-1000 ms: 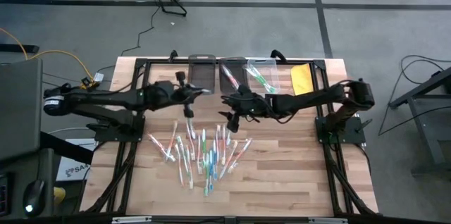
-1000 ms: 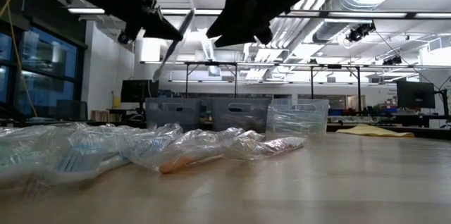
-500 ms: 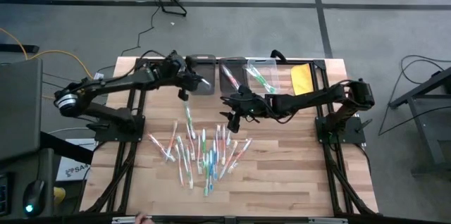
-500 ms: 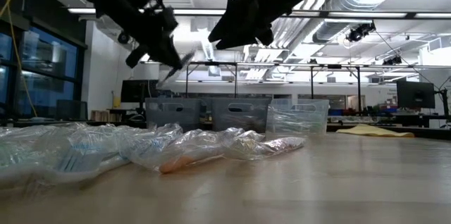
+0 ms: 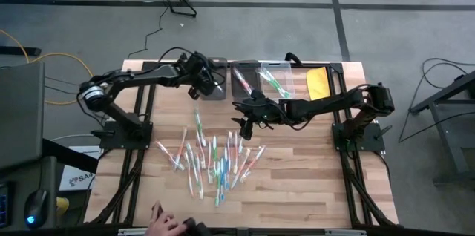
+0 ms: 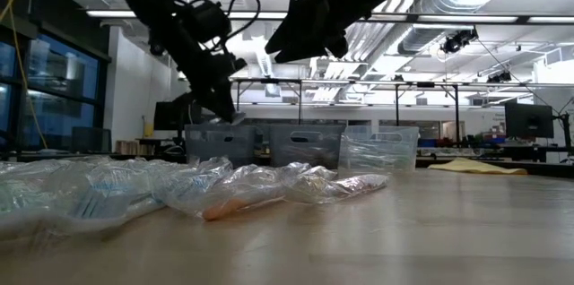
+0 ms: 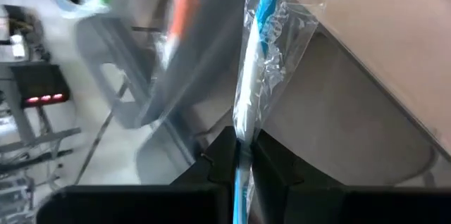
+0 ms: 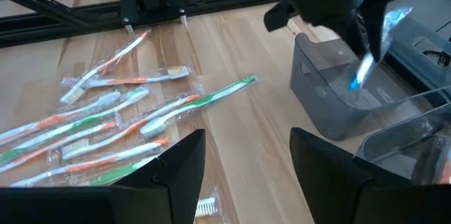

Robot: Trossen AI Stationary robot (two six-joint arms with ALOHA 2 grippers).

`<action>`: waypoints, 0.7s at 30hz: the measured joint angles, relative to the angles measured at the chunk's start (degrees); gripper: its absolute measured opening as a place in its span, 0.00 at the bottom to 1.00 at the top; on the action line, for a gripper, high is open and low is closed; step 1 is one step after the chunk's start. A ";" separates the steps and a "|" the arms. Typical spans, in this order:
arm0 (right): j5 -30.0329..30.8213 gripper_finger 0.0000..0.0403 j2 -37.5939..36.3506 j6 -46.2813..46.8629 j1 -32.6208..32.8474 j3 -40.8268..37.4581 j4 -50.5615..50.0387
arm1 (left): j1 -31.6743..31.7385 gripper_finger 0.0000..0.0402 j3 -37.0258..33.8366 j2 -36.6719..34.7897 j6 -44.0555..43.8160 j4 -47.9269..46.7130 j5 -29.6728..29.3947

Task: Pick & Place Toothbrushes
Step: Put the blue toothbrush into the left black bin

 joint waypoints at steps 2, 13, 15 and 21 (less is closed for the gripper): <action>0.01 0.50 0.02 0.01 -0.05 0.00 0.00 | 0.05 0.06 0.48 1.01 1.01 -0.22 -0.38; 0.00 0.50 0.04 0.00 -0.07 -0.02 0.00 | 0.01 0.06 2.15 4.24 3.57 0.09 -6.03; 0.00 0.50 0.04 0.00 -0.07 -0.04 0.00 | 0.01 0.07 2.15 4.24 3.39 0.23 -6.02; 0.00 0.50 0.04 -0.01 -0.07 -0.04 -0.03 | 0.01 0.23 2.13 4.24 2.03 1.66 -6.00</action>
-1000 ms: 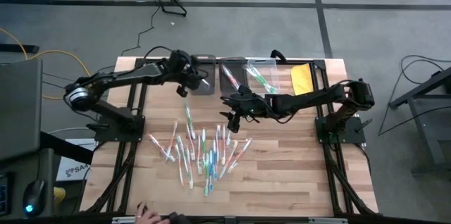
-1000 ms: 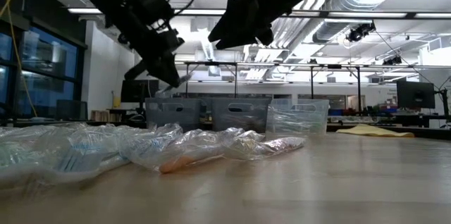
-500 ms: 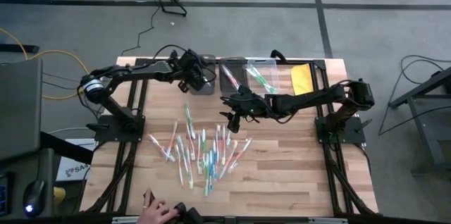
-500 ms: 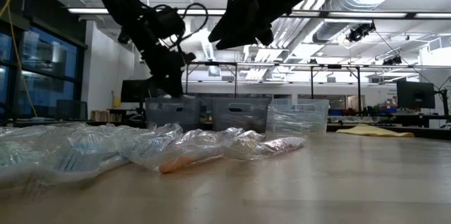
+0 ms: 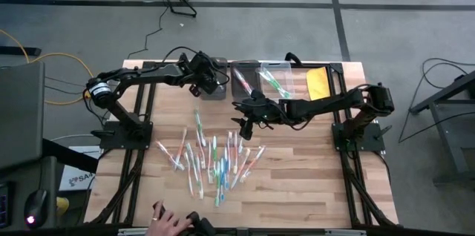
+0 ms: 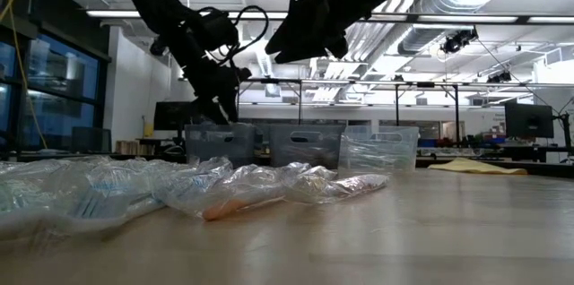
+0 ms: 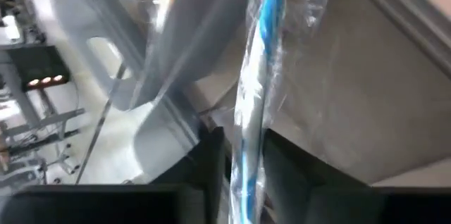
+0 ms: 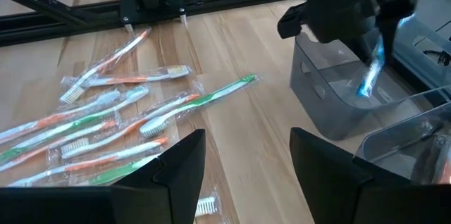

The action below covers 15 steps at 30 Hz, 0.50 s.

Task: Pick & Place Toothbrushes
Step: Put the blue toothbrush into the left black bin, then put the orange toothbrush into the right black bin

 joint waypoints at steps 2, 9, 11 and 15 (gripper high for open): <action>0.00 0.50 0.00 -0.07 0.00 0.00 -0.06 | -0.01 0.30 0.00 -0.03 -1.61 1.25 0.00; 0.04 0.50 0.00 -0.43 0.00 0.00 -1.64 | -1.23 0.47 -0.02 -0.16 -1.82 1.55 -3.10; 0.04 0.50 0.00 -0.43 0.00 0.00 -2.89 | -2.69 0.48 -0.06 -0.54 -2.57 1.81 -8.19; -0.03 0.50 0.00 -0.79 0.08 0.00 -8.47 | -5.71 0.47 -0.09 -3.03 -8.94 0.57 -14.18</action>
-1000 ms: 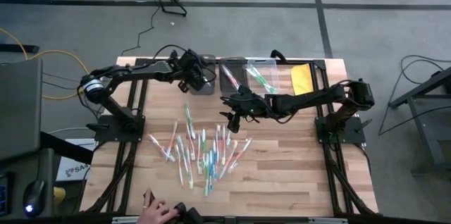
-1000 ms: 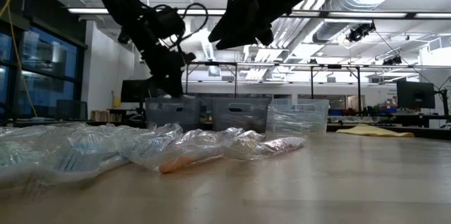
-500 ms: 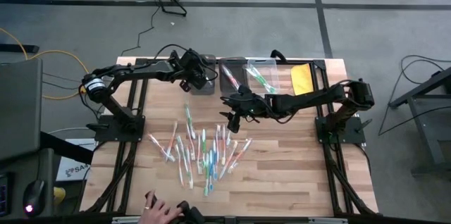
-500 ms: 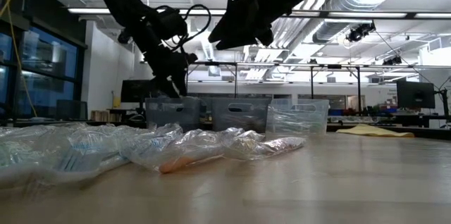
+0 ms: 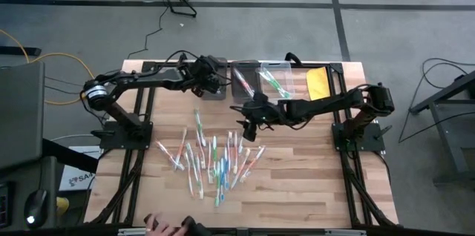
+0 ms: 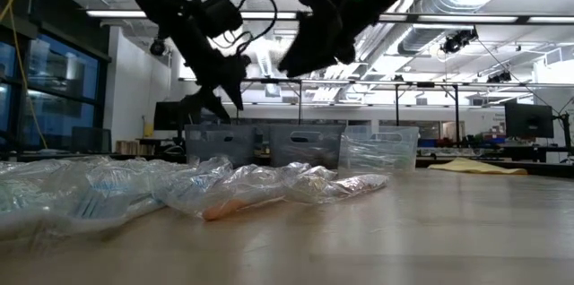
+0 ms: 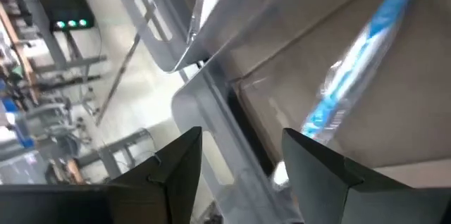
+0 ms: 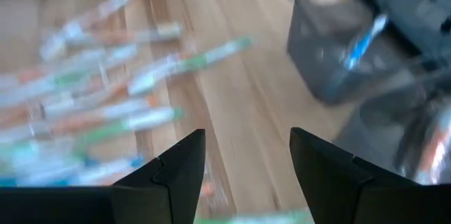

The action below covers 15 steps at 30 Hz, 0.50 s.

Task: Pick & Place Toothbrushes
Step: Put the orange toothbrush into the right black bin

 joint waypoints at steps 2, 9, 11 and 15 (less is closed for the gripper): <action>-0.48 0.50 -0.36 -0.07 0.30 0.00 -4.19 | -1.35 0.45 0.00 -2.15 -4.29 -1.27 -0.11; -8.88 0.50 -0.55 -2.57 3.14 -0.02 -16.08 | -4.30 0.41 0.00 -11.53 -28.26 -4.61 4.18; -11.22 0.49 -0.55 -5.27 4.24 -0.02 -19.76 | -4.54 0.41 0.00 -14.15 -33.82 -7.60 7.41; -13.90 0.48 0.41 -12.95 6.98 -0.02 -25.15 | -4.54 0.41 0.00 -18.42 -42.30 -13.14 16.43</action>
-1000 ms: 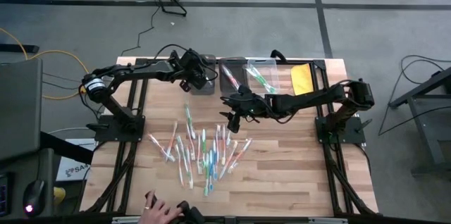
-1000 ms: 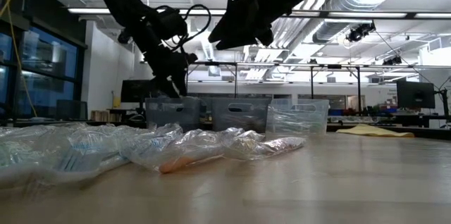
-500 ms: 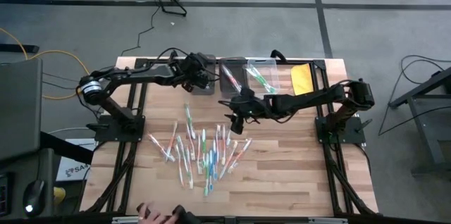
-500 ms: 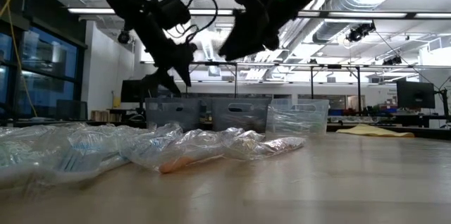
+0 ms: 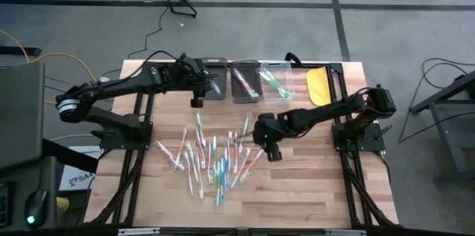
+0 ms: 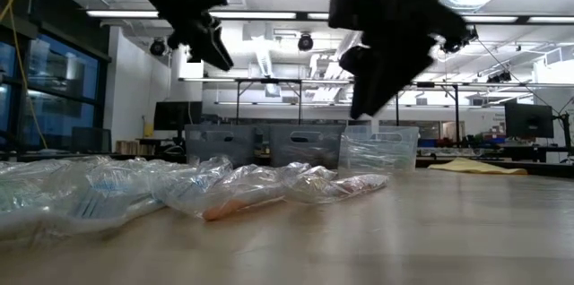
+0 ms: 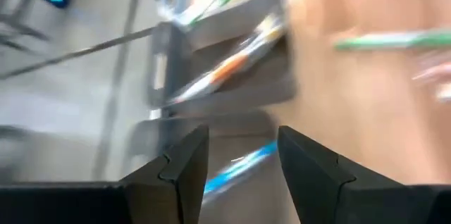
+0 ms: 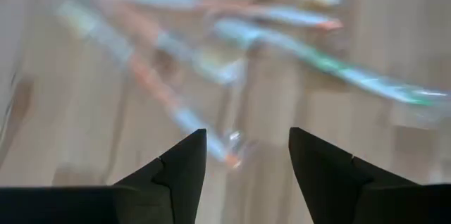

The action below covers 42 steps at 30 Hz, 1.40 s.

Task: Pick & Place Toothbrushes
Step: Put the orange toothbrush into the right black bin

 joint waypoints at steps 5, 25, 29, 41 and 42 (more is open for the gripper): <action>-0.69 0.46 4.01 -9.88 3.20 0.00 0.34 | 0.07 0.41 0.00 -2.80 -7.60 -4.76 6.23; 0.21 0.13 12.34 -5.29 5.23 0.13 4.77 | 0.09 0.41 0.00 -3.05 -10.73 -8.18 8.74; -1.06 0.04 12.07 -4.01 5.23 0.13 4.29 | 0.09 0.41 0.00 -3.14 -10.79 -8.21 8.74; 1.59 0.03 5.27 11.86 5.48 4.57 -15.02 | 0.09 0.41 0.00 -3.76 -11.61 -9.56 8.64; 3.25 0.03 4.30 12.88 5.17 5.31 -15.72 | 0.09 0.41 0.00 -3.95 -11.63 -9.34 8.64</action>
